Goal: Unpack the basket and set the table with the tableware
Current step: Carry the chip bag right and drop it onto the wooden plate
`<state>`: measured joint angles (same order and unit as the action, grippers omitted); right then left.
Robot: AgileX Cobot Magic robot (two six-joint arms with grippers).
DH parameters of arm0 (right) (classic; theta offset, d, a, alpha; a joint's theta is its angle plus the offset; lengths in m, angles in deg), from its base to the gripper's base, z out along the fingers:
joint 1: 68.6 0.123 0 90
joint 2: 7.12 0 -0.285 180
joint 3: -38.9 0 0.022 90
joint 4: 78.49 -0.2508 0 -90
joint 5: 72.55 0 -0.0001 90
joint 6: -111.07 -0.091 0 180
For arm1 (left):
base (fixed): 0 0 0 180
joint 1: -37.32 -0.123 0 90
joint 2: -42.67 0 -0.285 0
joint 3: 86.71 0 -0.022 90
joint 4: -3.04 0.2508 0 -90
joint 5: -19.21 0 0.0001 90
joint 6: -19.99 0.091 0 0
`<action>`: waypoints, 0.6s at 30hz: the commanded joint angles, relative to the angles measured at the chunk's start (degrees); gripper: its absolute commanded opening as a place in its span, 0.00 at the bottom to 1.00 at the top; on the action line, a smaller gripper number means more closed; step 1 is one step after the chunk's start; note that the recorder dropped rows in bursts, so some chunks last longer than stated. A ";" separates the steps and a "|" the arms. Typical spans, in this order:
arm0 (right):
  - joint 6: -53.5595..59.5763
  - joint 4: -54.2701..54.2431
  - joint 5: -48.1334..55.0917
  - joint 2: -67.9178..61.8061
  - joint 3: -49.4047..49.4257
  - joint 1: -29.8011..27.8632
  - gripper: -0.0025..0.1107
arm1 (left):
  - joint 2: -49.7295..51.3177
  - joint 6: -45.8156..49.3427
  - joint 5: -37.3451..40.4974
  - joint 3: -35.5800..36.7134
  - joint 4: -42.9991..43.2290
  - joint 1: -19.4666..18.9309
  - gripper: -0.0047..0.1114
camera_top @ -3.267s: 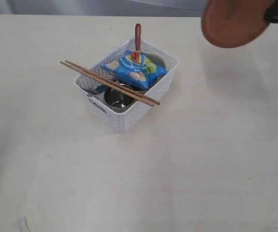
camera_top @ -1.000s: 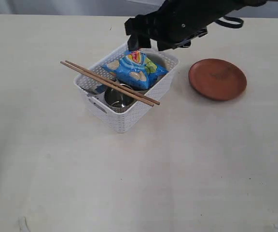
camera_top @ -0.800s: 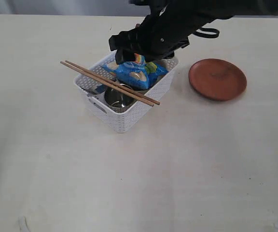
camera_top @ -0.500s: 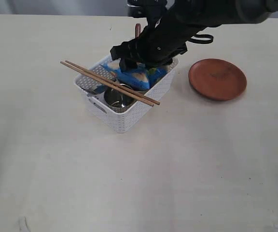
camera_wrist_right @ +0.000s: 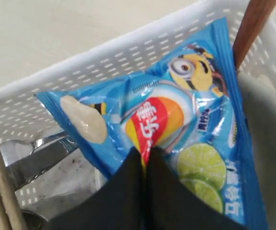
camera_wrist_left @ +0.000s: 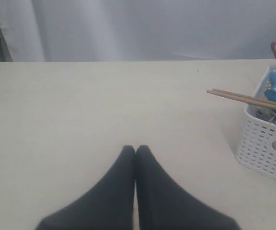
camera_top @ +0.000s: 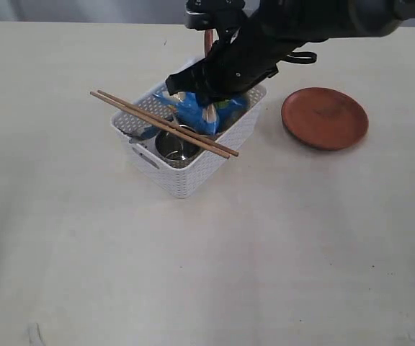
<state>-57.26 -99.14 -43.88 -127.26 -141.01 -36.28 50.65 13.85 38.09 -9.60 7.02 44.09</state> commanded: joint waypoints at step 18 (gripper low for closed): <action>-13.38 18.42 11.93 19.06 -0.06 -8.55 0.02 | -0.19 0.16 -0.28 0.11 0.26 0.41 0.04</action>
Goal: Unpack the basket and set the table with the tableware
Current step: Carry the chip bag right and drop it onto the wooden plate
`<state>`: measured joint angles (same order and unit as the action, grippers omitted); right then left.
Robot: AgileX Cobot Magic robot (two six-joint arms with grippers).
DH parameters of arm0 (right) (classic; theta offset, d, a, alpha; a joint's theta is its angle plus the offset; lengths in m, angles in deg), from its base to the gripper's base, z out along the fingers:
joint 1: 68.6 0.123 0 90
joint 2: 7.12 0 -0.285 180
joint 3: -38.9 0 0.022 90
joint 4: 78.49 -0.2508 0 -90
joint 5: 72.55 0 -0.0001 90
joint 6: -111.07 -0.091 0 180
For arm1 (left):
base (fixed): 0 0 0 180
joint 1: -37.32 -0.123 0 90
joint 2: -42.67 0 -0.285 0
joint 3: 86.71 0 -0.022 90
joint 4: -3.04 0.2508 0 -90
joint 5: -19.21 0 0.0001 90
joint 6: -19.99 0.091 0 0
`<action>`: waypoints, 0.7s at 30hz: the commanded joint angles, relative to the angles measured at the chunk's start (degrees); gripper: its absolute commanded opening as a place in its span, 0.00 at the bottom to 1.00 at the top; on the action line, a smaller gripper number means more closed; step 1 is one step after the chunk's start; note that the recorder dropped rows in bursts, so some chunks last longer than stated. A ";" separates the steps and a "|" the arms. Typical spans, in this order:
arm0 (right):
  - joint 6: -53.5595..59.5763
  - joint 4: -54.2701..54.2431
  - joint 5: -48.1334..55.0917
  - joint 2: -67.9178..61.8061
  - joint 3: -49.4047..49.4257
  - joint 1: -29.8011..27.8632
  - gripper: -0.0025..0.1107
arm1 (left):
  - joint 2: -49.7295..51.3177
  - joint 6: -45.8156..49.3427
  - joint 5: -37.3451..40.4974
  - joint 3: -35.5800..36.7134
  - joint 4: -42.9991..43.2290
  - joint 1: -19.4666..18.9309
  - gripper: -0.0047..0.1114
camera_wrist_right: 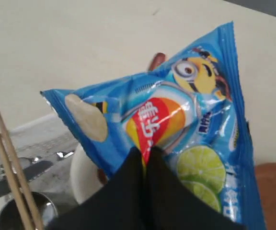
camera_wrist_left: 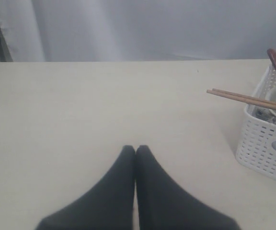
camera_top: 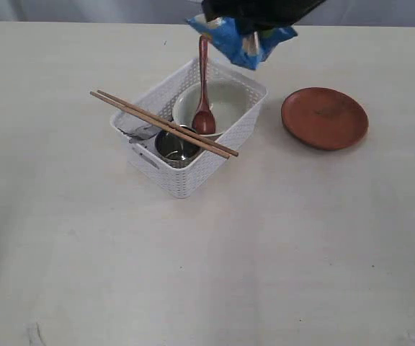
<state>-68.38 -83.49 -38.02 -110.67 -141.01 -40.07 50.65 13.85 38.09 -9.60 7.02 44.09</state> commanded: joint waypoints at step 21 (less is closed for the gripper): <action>-0.55 1.10 -12.24 -6.62 18.84 -19.78 0.02 | -0.19 0.16 -0.28 0.11 0.26 0.41 0.04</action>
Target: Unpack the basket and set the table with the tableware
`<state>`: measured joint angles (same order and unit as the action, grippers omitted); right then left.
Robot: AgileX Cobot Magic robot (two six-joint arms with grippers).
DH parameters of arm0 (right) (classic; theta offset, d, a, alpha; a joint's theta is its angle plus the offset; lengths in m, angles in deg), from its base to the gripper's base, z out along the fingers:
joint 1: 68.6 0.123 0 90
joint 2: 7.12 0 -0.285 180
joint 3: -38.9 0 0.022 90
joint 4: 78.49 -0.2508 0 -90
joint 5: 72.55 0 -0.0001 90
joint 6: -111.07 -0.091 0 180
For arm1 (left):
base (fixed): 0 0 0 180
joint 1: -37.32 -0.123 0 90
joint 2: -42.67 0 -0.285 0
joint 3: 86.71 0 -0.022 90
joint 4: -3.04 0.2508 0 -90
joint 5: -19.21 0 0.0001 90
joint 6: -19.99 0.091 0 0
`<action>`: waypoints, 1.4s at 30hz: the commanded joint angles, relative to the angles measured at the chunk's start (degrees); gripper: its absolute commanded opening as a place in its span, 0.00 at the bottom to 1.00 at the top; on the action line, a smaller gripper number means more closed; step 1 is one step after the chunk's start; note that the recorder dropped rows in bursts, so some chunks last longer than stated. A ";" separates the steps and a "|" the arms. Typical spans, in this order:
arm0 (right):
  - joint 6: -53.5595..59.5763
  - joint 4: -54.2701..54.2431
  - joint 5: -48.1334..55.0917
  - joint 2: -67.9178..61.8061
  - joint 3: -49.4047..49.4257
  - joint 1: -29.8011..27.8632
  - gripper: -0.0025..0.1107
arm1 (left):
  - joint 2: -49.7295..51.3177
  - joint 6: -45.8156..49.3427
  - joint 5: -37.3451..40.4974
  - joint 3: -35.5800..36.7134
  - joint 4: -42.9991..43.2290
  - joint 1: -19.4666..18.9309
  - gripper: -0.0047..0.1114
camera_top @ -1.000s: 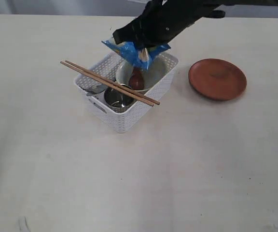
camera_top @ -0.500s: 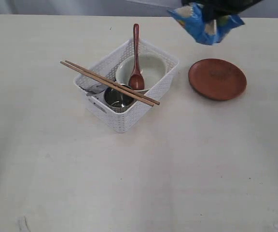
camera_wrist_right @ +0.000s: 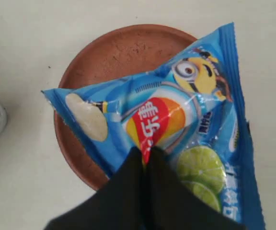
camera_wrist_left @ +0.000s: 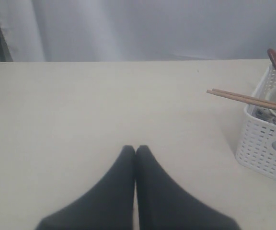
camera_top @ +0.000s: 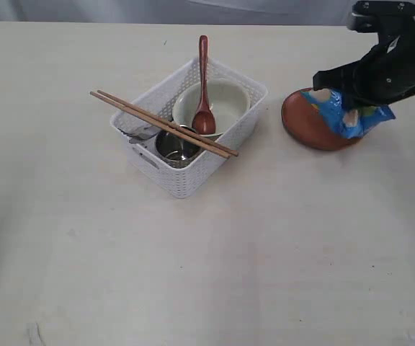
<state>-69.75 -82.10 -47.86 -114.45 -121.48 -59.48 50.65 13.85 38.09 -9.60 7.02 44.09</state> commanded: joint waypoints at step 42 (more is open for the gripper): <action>1.88 -5.29 5.77 3.92 -12.57 14.57 0.52 | -0.19 0.16 -0.28 0.11 0.26 0.41 0.04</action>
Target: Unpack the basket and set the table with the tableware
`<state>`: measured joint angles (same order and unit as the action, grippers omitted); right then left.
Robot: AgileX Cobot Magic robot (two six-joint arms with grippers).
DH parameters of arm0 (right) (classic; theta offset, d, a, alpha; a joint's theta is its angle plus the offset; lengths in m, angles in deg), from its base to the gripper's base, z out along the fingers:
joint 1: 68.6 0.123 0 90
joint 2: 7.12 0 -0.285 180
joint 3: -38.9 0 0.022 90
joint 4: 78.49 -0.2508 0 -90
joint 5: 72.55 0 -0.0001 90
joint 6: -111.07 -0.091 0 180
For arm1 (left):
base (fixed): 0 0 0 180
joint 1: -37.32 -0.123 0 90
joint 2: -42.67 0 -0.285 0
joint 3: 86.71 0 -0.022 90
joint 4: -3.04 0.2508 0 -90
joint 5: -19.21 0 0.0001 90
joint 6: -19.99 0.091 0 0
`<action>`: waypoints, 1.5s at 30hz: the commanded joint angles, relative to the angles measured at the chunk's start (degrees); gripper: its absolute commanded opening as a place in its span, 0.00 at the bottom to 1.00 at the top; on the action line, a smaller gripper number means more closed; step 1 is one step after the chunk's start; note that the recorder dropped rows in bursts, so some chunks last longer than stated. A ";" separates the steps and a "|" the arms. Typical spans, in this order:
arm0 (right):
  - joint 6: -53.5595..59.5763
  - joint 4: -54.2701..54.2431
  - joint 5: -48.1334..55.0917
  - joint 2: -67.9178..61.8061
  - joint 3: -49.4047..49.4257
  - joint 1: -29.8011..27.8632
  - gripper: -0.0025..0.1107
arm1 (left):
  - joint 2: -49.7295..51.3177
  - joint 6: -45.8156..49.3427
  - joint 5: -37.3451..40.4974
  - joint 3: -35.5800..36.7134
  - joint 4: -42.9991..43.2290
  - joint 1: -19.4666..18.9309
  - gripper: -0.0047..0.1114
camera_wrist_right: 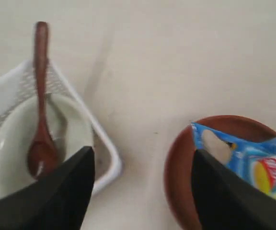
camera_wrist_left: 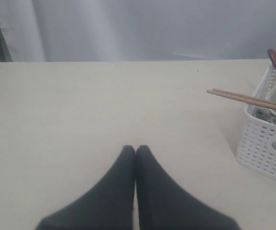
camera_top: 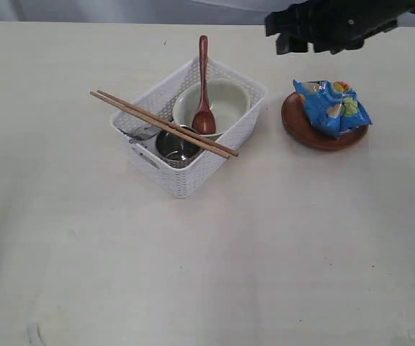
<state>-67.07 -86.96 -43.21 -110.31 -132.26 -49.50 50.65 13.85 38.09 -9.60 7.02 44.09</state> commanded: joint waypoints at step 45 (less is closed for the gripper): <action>-0.80 13.96 20.37 -16.93 -29.59 15.24 0.52 | -0.19 0.16 -0.28 0.11 0.26 0.41 0.04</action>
<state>-67.64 -72.52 -19.68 -127.71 -161.69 -31.48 50.65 13.85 38.09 -9.60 7.02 44.09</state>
